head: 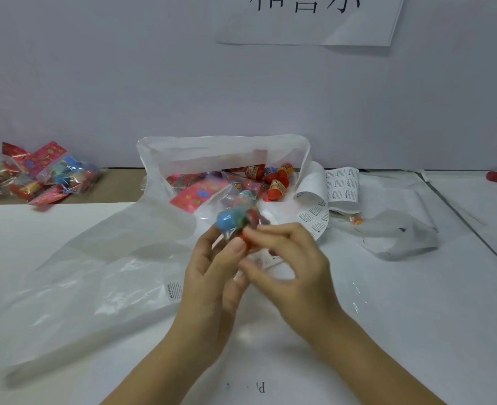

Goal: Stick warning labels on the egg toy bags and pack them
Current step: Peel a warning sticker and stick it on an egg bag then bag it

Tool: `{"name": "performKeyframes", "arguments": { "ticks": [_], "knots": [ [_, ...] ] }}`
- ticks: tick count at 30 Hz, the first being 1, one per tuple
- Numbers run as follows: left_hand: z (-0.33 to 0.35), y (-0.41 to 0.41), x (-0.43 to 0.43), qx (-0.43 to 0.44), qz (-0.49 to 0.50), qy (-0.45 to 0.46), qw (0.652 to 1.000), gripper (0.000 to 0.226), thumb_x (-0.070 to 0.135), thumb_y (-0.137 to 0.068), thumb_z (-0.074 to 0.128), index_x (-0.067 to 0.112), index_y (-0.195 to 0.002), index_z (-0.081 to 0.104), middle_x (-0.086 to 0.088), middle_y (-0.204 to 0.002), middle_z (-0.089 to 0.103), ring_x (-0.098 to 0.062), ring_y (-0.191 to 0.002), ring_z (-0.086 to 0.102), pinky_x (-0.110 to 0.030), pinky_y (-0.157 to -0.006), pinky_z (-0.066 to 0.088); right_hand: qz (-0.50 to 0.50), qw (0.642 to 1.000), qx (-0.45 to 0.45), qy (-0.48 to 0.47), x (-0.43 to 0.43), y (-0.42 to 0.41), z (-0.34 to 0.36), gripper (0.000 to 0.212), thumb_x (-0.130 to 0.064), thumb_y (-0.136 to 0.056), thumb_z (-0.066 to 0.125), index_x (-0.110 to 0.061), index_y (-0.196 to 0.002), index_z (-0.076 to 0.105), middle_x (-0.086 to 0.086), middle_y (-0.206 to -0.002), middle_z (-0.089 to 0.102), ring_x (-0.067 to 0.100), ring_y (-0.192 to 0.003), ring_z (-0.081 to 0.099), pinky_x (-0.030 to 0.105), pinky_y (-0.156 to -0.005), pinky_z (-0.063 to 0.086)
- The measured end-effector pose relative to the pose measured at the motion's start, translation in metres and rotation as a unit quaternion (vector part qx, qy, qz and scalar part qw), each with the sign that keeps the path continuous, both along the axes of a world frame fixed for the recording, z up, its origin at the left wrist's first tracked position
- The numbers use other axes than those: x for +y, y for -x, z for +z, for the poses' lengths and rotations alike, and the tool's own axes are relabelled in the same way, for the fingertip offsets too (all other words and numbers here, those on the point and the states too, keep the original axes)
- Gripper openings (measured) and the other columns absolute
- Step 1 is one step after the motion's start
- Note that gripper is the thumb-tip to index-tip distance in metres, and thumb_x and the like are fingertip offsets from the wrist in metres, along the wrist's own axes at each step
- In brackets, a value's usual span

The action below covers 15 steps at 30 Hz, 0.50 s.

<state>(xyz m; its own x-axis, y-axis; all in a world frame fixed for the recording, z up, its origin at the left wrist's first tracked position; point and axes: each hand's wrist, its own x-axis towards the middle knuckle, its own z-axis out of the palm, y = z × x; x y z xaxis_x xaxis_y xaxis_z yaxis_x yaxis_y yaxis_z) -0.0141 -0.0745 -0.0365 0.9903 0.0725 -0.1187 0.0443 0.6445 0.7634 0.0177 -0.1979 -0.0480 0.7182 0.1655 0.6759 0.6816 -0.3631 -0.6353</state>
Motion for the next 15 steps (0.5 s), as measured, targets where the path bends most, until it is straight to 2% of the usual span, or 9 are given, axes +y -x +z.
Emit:
{"name": "performKeyframes", "arguments": {
  "ticks": [3, 5, 7, 10, 12, 13, 15],
  "knots": [
    [0.003, -0.002, 0.006, 0.017, -0.014, 0.002, 1.0, 0.059, 0.032, -0.083, 0.074, 0.007, -0.133, 0.054, -0.016, -0.126, 0.066, -0.028, -0.115, 0.065, -0.035, -0.093, 0.055, 0.018, 0.989, -0.093, 0.115, 0.002, 0.005, -0.001, 0.031, -0.033, -0.08, 0.071, -0.015, -0.104, 0.075, 0.01, -0.099, 0.065, 0.02, -0.091, 0.062, 0.036, -0.074, 0.053],
    [0.004, -0.005, 0.009, 0.033, 0.008, -0.003, 0.999, 0.055, 0.03, -0.078, 0.071, 0.006, -0.126, 0.059, -0.018, -0.116, 0.069, -0.027, -0.104, 0.07, -0.034, -0.084, 0.058, 0.016, 0.986, -0.121, 0.113, 0.003, 0.007, 0.001, 0.029, -0.032, -0.08, 0.071, -0.014, -0.103, 0.075, 0.009, -0.098, 0.067, 0.019, -0.089, 0.06, 0.036, -0.074, 0.052],
    [0.003, -0.008, 0.011, 0.027, 0.021, -0.015, 0.999, 0.048, 0.028, -0.077, 0.066, 0.007, -0.121, 0.063, -0.016, -0.11, 0.072, -0.027, -0.1, 0.071, -0.035, -0.078, 0.06, -0.014, 0.992, -0.113, 0.057, 0.002, 0.009, 0.002, 0.028, -0.028, -0.083, 0.068, -0.014, -0.107, 0.072, 0.009, -0.099, 0.064, 0.022, -0.091, 0.061, 0.035, -0.08, 0.052],
    [0.002, -0.009, 0.013, 0.035, 0.025, -0.044, 0.998, 0.046, 0.032, -0.075, 0.066, 0.012, -0.117, 0.067, -0.013, -0.11, 0.073, -0.027, -0.101, 0.072, -0.034, -0.072, 0.06, -0.079, 0.996, 0.014, -0.038, -0.001, 0.006, 0.011, 0.035, -0.036, -0.084, 0.063, -0.035, -0.119, 0.057, -0.003, -0.11, 0.055, 0.014, -0.104, 0.054, 0.019, -0.089, 0.046],
    [0.001, -0.009, 0.014, 0.043, 0.019, -0.048, 0.998, 0.043, 0.034, -0.073, 0.068, 0.015, -0.112, 0.072, -0.013, -0.111, 0.073, -0.028, -0.1, 0.072, -0.035, -0.071, 0.06, -0.075, 0.985, 0.143, -0.055, -0.004, 0.001, 0.016, 0.042, -0.05, -0.083, 0.062, -0.053, -0.119, 0.042, -0.019, -0.115, 0.051, 0.002, -0.109, 0.05, 0.008, -0.085, 0.042],
    [0.0, -0.009, 0.014, 0.044, 0.012, -0.048, 0.998, 0.039, 0.033, -0.073, 0.069, 0.016, -0.107, 0.074, -0.014, -0.11, 0.073, -0.028, -0.099, 0.072, -0.035, -0.071, 0.06, -0.061, 0.977, 0.197, -0.051, -0.005, -0.002, 0.017, 0.04, -0.057, -0.082, 0.06, -0.056, -0.117, 0.04, -0.025, -0.114, 0.052, -0.003, -0.108, 0.05, 0.006, -0.082, 0.042],
    [0.0, -0.008, 0.013, 0.04, 0.001, -0.055, 0.998, 0.039, 0.034, -0.071, 0.07, 0.016, -0.105, 0.075, -0.014, -0.109, 0.073, -0.028, -0.098, 0.072, -0.035, -0.071, 0.06, -0.004, 0.957, 0.28, -0.074, -0.006, -0.006, 0.017, 0.036, -0.064, -0.08, 0.057, -0.054, -0.113, 0.046, -0.024, -0.106, 0.06, -0.006, -0.101, 0.056, 0.007, -0.076, 0.046]
  ]
}}
